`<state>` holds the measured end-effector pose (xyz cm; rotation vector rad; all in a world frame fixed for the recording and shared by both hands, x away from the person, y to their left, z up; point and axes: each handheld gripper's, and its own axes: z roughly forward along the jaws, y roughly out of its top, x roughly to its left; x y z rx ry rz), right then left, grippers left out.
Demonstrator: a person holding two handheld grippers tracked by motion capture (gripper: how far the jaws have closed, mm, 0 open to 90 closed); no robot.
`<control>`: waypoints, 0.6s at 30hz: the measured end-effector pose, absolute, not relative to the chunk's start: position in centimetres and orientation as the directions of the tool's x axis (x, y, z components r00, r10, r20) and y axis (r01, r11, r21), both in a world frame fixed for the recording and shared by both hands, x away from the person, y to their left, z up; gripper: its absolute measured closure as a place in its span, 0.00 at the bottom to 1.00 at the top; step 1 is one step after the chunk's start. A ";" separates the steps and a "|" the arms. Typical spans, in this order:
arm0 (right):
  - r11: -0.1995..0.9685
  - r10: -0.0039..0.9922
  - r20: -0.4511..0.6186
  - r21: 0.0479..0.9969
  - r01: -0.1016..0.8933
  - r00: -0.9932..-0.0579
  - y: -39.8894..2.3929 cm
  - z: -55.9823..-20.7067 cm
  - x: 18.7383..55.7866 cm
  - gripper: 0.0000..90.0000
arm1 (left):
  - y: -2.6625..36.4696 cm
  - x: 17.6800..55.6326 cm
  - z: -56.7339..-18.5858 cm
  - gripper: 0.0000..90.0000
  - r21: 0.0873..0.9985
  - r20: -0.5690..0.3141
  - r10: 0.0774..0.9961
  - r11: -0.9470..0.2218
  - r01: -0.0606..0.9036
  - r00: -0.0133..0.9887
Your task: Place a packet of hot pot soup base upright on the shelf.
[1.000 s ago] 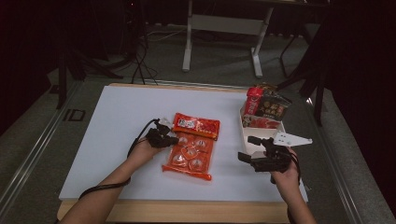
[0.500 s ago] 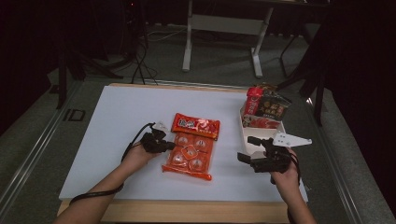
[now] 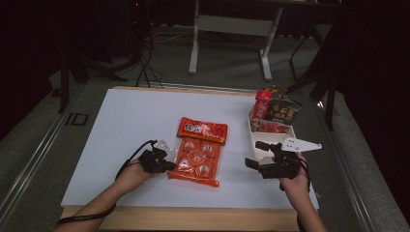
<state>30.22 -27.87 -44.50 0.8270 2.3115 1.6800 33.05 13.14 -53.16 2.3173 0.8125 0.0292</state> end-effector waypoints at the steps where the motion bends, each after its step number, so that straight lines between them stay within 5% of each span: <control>1: 0.212 0.522 0.184 0.918 0.335 -0.833 -27.9 -44.5 30.2 0.17 | 13.1 33.2 -53.2 1.00 0.606 -0.206 0.561 -0.570 0.555 0.802; 18: 0.224 0.523 0.180 0.914 0.338 -0.833 -27.6 -44.7 30.2 0.17 | 9.9 32.8 -53.2 1.00 0.613 -0.240 0.513 -0.578 0.538 0.824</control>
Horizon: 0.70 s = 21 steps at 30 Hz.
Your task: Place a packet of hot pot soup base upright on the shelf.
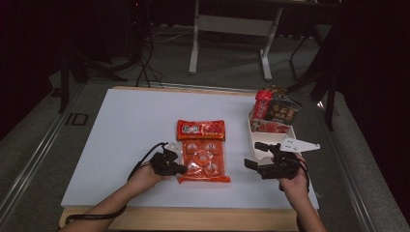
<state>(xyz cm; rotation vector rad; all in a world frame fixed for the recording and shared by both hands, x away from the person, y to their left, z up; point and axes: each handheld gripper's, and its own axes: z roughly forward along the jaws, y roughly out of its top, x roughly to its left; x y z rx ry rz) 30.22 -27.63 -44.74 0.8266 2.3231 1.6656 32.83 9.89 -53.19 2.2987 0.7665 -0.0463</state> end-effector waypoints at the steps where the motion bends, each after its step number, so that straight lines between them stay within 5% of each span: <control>1: 0.227 0.523 0.178 0.913 0.338 -0.833 -27.6 -44.7 30.2 0.17 | 9.9 33.0 -53.2 1.00 0.614 -0.251 0.511 -0.572 0.543 0.822; 4: 0.233 0.523 0.173 0.913 0.335 -0.835 -27.6 -44.7 30.1 0.17 | 10.2 33.4 -53.0 0.98 0.621 -0.278 0.517 -0.547 0.562 0.810; 11: 0.226 0.532 0.151 0.923 0.311 -0.833 -27.9 -44.5 30.0 0.17 | 11.6 35.5 -51.4 0.66 0.659 -0.282 0.560 -0.477 0.581 0.779; 21: 0.271 0.530 0.073 0.930 0.250 -0.845 -27.6 -44.5 29.6 0.15 | 13.0 39.5 -51.4 0.53 0.712 -0.246 0.656 -0.378 0.592 0.714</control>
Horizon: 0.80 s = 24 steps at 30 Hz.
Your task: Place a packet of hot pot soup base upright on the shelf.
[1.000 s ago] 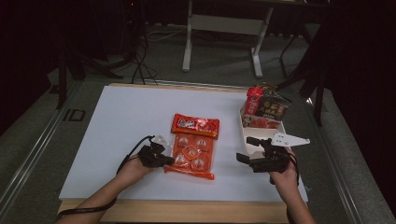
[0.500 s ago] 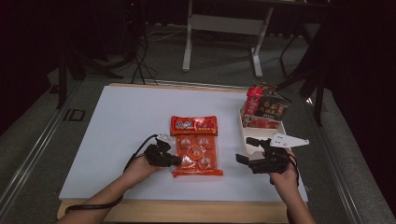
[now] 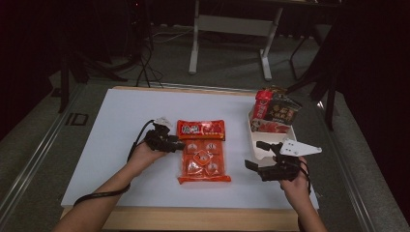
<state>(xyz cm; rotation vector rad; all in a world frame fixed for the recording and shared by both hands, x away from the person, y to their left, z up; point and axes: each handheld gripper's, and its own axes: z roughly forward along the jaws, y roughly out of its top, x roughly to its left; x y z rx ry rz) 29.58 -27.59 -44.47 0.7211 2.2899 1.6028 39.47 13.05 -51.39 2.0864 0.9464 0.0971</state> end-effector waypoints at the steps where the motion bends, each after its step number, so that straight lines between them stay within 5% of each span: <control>1: 0.276 0.530 0.068 0.929 0.247 -0.845 -27.5 -44.5 29.6 0.15 | 13.0 39.5 -51.4 0.53 0.712 -0.246 0.656 -0.378 0.592 0.714; 24: 0.323 0.564 0.024 0.914 0.248 -0.825 -26.7 -44.6 28.9 0.12 | 13.8 45.8 -54.6 0.48 0.668 -0.271 0.749 -0.305 0.679 0.604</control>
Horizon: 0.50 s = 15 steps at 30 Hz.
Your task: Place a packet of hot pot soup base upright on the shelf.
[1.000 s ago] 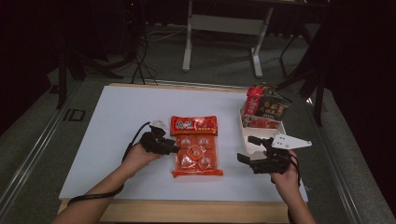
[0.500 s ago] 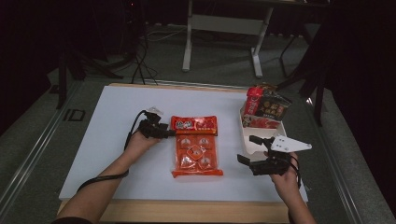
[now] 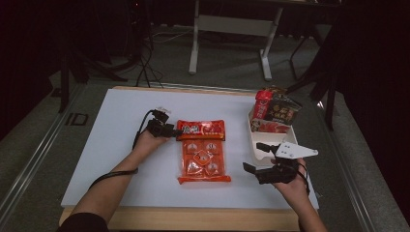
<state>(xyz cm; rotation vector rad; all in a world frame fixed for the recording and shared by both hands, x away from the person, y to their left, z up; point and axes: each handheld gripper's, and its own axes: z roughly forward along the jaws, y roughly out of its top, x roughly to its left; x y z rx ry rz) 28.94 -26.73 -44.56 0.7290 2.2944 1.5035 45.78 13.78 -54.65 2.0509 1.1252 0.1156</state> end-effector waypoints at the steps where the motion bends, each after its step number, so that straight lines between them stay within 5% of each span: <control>1: 0.323 0.564 0.024 0.914 0.248 -0.825 -26.7 -44.6 28.9 0.12 | 13.6 45.8 -54.7 0.48 0.672 -0.265 0.750 -0.308 0.673 0.607; 15: 0.351 0.551 0.037 0.896 0.271 -0.834 -26.3 -44.9 29.0 0.15 | 11.3 46.5 -54.9 0.78 0.653 -0.346 0.674 -0.327 0.683 0.653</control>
